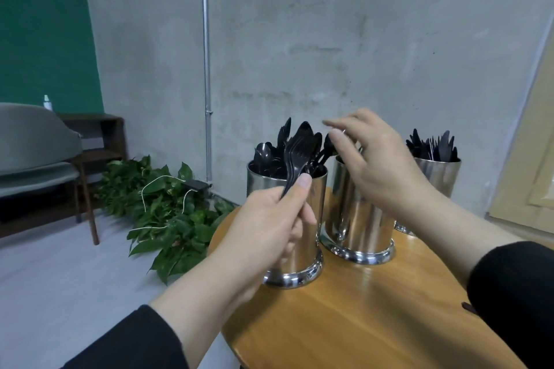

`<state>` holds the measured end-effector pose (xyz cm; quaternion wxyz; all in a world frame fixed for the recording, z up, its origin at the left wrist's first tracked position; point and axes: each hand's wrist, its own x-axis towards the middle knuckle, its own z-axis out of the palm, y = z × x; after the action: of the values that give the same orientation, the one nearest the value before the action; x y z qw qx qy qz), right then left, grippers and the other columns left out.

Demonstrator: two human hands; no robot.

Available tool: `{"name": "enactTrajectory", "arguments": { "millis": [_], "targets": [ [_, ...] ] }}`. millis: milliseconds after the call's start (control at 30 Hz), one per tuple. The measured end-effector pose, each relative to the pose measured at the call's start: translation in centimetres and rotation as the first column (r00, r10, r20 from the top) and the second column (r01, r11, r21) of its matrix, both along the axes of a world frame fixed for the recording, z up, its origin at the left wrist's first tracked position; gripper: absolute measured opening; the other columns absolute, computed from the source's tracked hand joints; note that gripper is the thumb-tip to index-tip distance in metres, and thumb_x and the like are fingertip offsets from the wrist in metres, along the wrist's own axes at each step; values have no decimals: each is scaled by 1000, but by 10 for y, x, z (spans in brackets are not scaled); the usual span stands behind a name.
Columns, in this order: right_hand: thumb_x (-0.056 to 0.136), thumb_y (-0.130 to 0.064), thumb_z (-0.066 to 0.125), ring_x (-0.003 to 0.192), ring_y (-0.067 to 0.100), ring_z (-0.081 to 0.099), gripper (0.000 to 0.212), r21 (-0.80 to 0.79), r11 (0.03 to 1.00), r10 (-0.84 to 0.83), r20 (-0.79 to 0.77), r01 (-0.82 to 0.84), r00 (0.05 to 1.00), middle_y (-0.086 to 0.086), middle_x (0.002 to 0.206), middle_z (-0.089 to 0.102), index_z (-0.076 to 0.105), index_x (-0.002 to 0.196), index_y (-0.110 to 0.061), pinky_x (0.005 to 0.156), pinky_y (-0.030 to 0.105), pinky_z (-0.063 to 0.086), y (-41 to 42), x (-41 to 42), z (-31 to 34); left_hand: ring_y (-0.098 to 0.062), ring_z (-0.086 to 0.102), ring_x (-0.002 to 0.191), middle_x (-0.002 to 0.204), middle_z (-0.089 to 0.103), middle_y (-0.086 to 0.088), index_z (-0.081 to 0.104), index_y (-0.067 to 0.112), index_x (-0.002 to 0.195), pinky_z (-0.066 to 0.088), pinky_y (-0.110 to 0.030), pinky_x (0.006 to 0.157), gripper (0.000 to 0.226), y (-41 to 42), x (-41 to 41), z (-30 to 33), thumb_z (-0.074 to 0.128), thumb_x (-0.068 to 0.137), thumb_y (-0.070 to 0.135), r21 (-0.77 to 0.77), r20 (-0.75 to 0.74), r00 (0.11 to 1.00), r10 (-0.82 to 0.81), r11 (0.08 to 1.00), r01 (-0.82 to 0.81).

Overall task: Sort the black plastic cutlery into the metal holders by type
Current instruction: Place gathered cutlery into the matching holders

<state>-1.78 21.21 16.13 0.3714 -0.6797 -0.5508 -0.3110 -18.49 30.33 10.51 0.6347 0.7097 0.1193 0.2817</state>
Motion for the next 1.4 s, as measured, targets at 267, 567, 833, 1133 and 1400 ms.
{"name": "enactTrajectory", "arguments": {
  "millis": [267,567,833,1133,1400],
  "targets": [
    [95,-12,65,74,7,67,18,-73,953,230,-453,-293,861,-5,86,75,72,108,-23,71,21,54,-63,-6,4,-12,27,43,55,37,2,66,15,79,23,-22,41,51,-24,47,-2,51,100,59,58,-94,971,-220,972,226],
    [97,-15,65,69,8,61,11,202,967,-112,-215,157,970,-7,79,68,69,98,-25,72,31,53,-101,65,47,-6,53,119,133,53,17,49,32,144,45,-27,101,41,-50,122,-18,47,105,42,659,120,962,247,705,-263],
    [100,-17,57,90,14,60,18,6,956,-293,-45,293,955,-6,94,68,71,111,-20,76,24,41,-70,97,47,-10,38,139,160,31,13,38,27,156,37,-28,108,53,-48,138,-20,45,105,35,747,182,931,315,572,-340],
    [106,-20,45,87,13,56,24,-185,934,-313,-13,305,950,-11,92,64,67,111,-25,73,27,37,-65,101,30,-6,31,147,165,28,17,34,26,159,28,-25,116,57,-40,136,-28,46,104,35,779,142,939,313,550,-301],
    [106,-16,43,81,16,55,26,-38,937,-347,9,347,938,-8,95,65,67,116,-18,68,21,32,-73,94,45,-3,27,149,166,23,19,30,27,160,27,-24,117,57,-40,134,-28,44,105,37,784,141,942,304,547,-293]
  ]
}}
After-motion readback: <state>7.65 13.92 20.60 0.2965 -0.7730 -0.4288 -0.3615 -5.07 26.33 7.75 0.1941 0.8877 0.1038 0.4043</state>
